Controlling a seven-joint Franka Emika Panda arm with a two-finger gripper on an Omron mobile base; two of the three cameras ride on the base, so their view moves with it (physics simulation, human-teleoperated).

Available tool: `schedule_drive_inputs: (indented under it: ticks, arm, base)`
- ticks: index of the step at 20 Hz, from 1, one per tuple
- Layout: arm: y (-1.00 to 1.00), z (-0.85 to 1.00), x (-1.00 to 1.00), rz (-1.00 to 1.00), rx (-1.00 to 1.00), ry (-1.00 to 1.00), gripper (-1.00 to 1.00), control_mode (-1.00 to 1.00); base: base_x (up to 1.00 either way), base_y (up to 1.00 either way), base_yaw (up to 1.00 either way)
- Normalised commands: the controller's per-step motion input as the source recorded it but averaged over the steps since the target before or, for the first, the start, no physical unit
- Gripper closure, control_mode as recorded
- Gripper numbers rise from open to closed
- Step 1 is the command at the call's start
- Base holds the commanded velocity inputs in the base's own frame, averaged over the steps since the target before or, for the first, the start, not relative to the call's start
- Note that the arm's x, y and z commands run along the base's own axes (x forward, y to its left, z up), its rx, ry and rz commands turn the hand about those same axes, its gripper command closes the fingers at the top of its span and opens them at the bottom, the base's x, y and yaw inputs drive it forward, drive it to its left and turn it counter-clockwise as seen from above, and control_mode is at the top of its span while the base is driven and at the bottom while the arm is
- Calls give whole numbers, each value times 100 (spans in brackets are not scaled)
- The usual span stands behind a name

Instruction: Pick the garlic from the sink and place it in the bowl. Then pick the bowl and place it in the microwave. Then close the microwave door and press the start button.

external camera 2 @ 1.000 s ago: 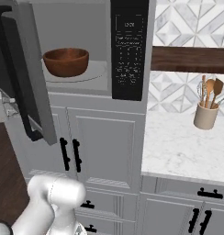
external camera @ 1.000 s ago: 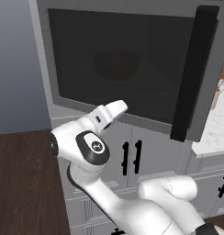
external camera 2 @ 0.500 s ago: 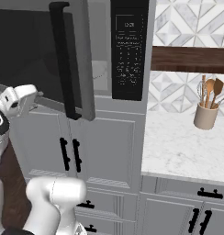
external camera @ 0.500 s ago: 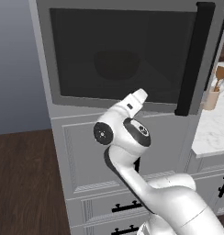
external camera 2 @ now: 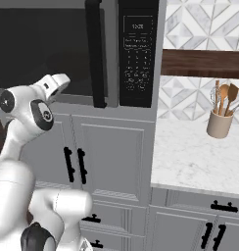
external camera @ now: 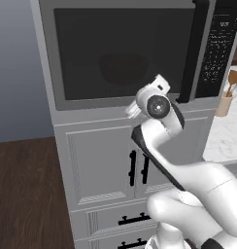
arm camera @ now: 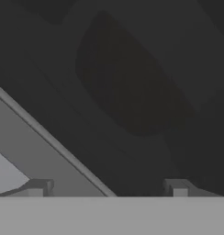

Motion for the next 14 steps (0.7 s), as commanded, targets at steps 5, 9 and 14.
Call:
schedule_drive_inputs:
  ticks: [5,9,14]
  arm:
    - [-1,13,38,18,12,19,-100,-100]
    - [0,-3,38,10,11,19,-100,-100]
    - [-11,-1,-50,2,9,3,-100,-100]
  base:
    - [0,0,0]
    - [0,0,0]
    - [0,0,0]
